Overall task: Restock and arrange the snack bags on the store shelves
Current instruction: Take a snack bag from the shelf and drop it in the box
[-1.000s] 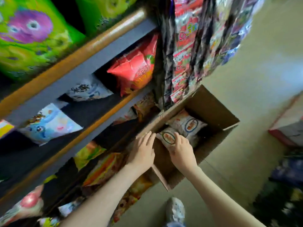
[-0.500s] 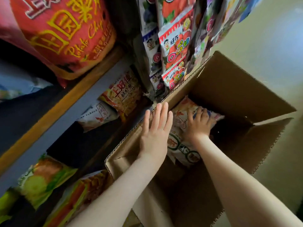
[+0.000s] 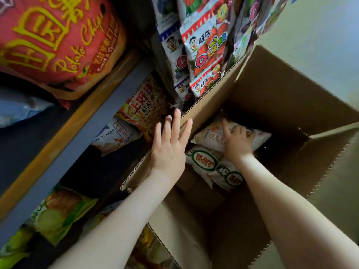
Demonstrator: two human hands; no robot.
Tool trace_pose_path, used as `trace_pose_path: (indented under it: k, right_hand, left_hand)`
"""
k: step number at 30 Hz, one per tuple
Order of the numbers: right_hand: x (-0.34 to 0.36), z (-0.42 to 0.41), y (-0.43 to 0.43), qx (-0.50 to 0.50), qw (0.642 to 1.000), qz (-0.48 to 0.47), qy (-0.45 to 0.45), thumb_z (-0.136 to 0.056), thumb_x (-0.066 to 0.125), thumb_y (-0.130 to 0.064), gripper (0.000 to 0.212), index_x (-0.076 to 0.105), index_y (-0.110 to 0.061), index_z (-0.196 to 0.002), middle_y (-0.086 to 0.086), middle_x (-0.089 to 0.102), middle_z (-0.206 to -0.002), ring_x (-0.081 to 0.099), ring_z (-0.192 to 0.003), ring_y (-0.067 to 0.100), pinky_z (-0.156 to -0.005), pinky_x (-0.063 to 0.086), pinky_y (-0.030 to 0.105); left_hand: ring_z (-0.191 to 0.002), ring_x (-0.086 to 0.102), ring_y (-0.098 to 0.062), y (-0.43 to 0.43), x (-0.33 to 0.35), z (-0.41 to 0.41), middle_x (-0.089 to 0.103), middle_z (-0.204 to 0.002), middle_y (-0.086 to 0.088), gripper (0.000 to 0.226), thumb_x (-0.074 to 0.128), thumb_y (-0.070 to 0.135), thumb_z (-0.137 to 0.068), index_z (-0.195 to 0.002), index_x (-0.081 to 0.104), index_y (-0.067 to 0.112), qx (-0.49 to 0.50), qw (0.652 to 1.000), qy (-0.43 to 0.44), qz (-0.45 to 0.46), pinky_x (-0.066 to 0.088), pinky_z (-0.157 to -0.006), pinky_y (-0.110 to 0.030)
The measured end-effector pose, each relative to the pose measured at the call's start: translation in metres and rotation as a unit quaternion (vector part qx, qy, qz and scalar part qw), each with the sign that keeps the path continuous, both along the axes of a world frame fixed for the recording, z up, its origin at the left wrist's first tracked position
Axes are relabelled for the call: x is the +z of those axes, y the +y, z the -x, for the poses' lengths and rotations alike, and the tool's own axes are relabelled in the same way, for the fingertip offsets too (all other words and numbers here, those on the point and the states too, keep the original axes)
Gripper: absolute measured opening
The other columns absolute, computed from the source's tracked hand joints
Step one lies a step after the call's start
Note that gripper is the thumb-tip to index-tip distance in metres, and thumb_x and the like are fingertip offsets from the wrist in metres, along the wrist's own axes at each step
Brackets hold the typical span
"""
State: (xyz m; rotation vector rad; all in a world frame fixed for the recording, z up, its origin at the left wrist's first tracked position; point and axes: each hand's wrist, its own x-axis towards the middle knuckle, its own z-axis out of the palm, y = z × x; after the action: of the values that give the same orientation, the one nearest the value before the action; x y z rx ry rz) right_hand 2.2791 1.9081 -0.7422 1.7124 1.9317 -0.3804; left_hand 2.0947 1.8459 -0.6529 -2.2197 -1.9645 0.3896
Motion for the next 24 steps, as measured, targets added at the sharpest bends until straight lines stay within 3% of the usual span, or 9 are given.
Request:
trace_pose_path:
  k: [3, 5, 9, 11, 12, 14, 17, 20, 24]
  right_hand:
    - [0.030, 0.003, -0.004, -0.010, 0.999, 0.051, 0.015, -0.092, 0.050, -0.016, 0.077, 0.001, -0.018, -0.151, 0.019, 0.040, -0.143, 0.039, -0.131, 0.037, -0.107, 0.032, 0.054]
    - [0.045, -0.003, -0.013, -0.029, 0.995, 0.091, 0.026, -0.091, 0.054, -0.016, 0.076, 0.008, -0.018, -0.151, 0.017, 0.028, -0.150, 0.028, -0.137, 0.036, -0.107, 0.030, 0.057]
    - [0.045, -0.009, -0.034, -0.090, 0.990, 0.102, 0.041, -0.090, 0.060, -0.027, 0.090, -0.005, -0.028, -0.152, 0.014, 0.000, -0.158, 0.004, -0.143, 0.041, -0.104, 0.027, 0.066]
    - [0.030, -0.006, -0.041, -0.136, 0.983, 0.118, 0.046, -0.089, 0.064, -0.031, 0.102, -0.019, -0.035, -0.148, 0.012, -0.016, -0.157, -0.002, -0.142, 0.046, -0.102, 0.030, 0.067]
    - [0.020, -0.004, -0.043, -0.157, 0.980, 0.116, 0.048, -0.089, 0.064, -0.030, 0.104, -0.023, -0.037, -0.146, 0.011, -0.022, -0.156, 0.001, -0.141, 0.048, -0.100, 0.035, 0.066]
    - [0.000, -0.003, -0.047, -0.180, 0.978, 0.083, 0.057, -0.093, 0.057, -0.018, 0.101, -0.027, -0.038, -0.144, 0.014, -0.025, -0.155, 0.026, -0.134, 0.051, -0.090, 0.048, 0.058]
    - [-0.014, -0.004, -0.057, -0.165, 0.982, 0.036, 0.089, -0.092, 0.044, 0.002, 0.094, -0.024, -0.034, -0.146, 0.020, -0.021, -0.155, 0.060, -0.098, 0.039, -0.068, 0.058, 0.043]
    - [-0.006, -0.001, -0.057, -0.137, 0.984, 0.002, 0.111, -0.089, 0.043, 0.009, 0.096, -0.021, -0.033, -0.148, 0.020, -0.016, -0.156, 0.062, -0.078, 0.030, -0.054, 0.053, 0.033]
    - [0.035, 0.000, -0.048, -0.125, 0.981, -0.057, 0.133, -0.085, 0.058, 0.002, 0.095, -0.005, -0.021, -0.152, 0.014, 0.006, -0.159, 0.065, -0.085, 0.033, -0.056, 0.048, 0.037]
  left_hand:
    - [-0.145, -0.010, -0.037, -0.005, 0.016, -0.011, -0.042, -0.143, -0.022, 0.085, 0.051, 0.029, -0.092, -0.151, -0.009, 0.019, 0.000, 0.996, -0.034, 0.086, -0.006, -0.115, -0.049]
    - [-0.143, -0.021, -0.035, -0.009, 0.024, -0.016, -0.050, -0.138, -0.020, 0.080, 0.048, 0.026, -0.094, -0.152, -0.006, 0.021, -0.002, 0.993, -0.047, 0.104, -0.014, -0.112, -0.049]
    - [-0.142, -0.020, -0.035, -0.019, 0.017, -0.012, -0.035, -0.150, -0.017, 0.086, 0.062, 0.015, -0.080, -0.152, 0.016, 0.019, -0.066, 0.996, -0.010, 0.066, -0.018, -0.112, -0.052]
    - [-0.142, -0.019, -0.035, -0.025, 0.003, -0.010, -0.029, -0.153, -0.017, 0.094, 0.067, 0.015, -0.074, -0.152, 0.015, 0.020, -0.108, 0.992, 0.032, 0.051, -0.020, -0.111, -0.054]
    - [-0.142, -0.018, -0.035, -0.027, -0.003, -0.010, -0.025, -0.154, -0.017, 0.096, 0.067, 0.016, -0.075, -0.152, 0.010, 0.020, -0.106, 0.993, 0.044, 0.035, -0.021, -0.111, -0.054]
    - [-0.143, -0.012, -0.034, -0.026, -0.010, -0.010, -0.015, -0.156, -0.016, 0.094, 0.060, 0.016, -0.078, -0.153, 0.004, 0.019, -0.074, 0.997, 0.033, -0.016, -0.015, -0.113, -0.053]
    - [-0.143, -0.007, -0.033, -0.023, -0.015, -0.002, -0.012, -0.156, -0.016, 0.088, 0.054, 0.015, -0.082, -0.153, 0.002, 0.018, -0.033, 0.997, 0.019, -0.072, -0.009, -0.114, -0.049]
    - [-0.143, -0.010, -0.035, -0.020, -0.017, 0.009, -0.017, -0.154, -0.017, 0.093, 0.058, 0.020, -0.081, -0.153, 0.000, 0.018, -0.033, 0.997, 0.027, -0.059, -0.012, -0.114, -0.045]
    - [-0.142, -0.018, -0.035, -0.022, -0.004, 0.003, -0.023, -0.153, -0.018, 0.098, 0.063, 0.027, -0.077, -0.152, 0.001, 0.021, -0.038, 0.998, -0.037, 0.015, -0.017, -0.112, -0.045]
